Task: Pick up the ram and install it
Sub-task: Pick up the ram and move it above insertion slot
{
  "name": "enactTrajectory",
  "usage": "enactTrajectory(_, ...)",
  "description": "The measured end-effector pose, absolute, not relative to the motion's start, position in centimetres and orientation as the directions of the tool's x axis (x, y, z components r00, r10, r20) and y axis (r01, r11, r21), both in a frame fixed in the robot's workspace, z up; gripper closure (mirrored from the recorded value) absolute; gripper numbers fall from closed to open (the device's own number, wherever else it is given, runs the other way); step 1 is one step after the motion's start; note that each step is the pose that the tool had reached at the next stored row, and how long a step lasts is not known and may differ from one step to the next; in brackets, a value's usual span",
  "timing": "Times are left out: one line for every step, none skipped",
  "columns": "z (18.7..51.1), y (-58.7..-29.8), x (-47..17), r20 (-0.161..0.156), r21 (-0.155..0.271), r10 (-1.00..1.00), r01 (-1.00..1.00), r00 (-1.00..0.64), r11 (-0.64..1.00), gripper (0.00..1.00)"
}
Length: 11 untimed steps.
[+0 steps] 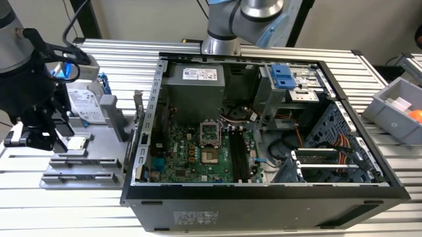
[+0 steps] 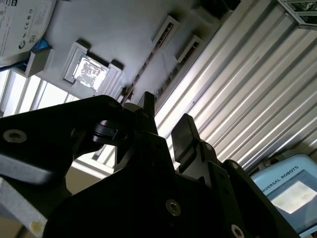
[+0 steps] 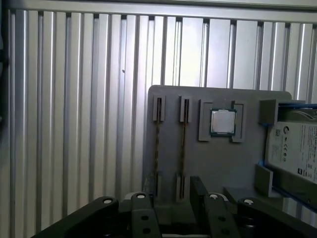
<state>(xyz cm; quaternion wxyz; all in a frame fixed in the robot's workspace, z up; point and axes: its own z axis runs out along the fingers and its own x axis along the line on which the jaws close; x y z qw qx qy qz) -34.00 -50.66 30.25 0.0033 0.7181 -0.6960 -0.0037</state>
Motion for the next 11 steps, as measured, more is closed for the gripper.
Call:
enactTrajectory(30.17, -50.66, -34.00, -0.001, 0.010, -1.000, -0.999, 0.031, -0.031, 0.00)
enactTrajectory(30.09, -50.66, -34.00, -0.001, 0.010, -1.000, -0.999, 0.031, -0.031, 0.00)
enactTrajectory(30.00, -50.66, -34.00, -0.001, 0.010, -1.000, -0.999, 0.031, -0.031, 0.00)
enactTrajectory(29.92, -50.66, -34.00, -0.001, 0.010, -1.000, -0.999, 0.031, -0.031, 0.00)
enactTrajectory(29.83, -50.66, -34.00, -0.001, 0.010, -1.000, -0.999, 0.032, -0.032, 0.00)
enactTrajectory(29.75, -50.66, -34.00, -0.001, 0.010, -0.999, -0.999, 0.032, -0.032, 0.00)
enactTrajectory(29.67, -50.66, -34.00, -0.001, 0.010, -0.999, -0.999, 0.033, -0.033, 0.00)
enactTrajectory(29.59, -50.66, -34.00, -0.001, 0.010, -0.999, -0.999, 0.033, -0.033, 0.00)
enactTrajectory(29.51, -50.66, -34.00, -0.001, 0.010, -0.999, -0.999, 0.034, -0.034, 0.00)
enactTrajectory(29.42, -50.66, -34.00, -0.001, 0.010, -0.999, -0.999, 0.035, -0.035, 0.00)
enactTrajectory(29.34, -50.66, -34.00, -0.001, 0.010, -0.999, -0.999, 0.036, -0.036, 0.00)
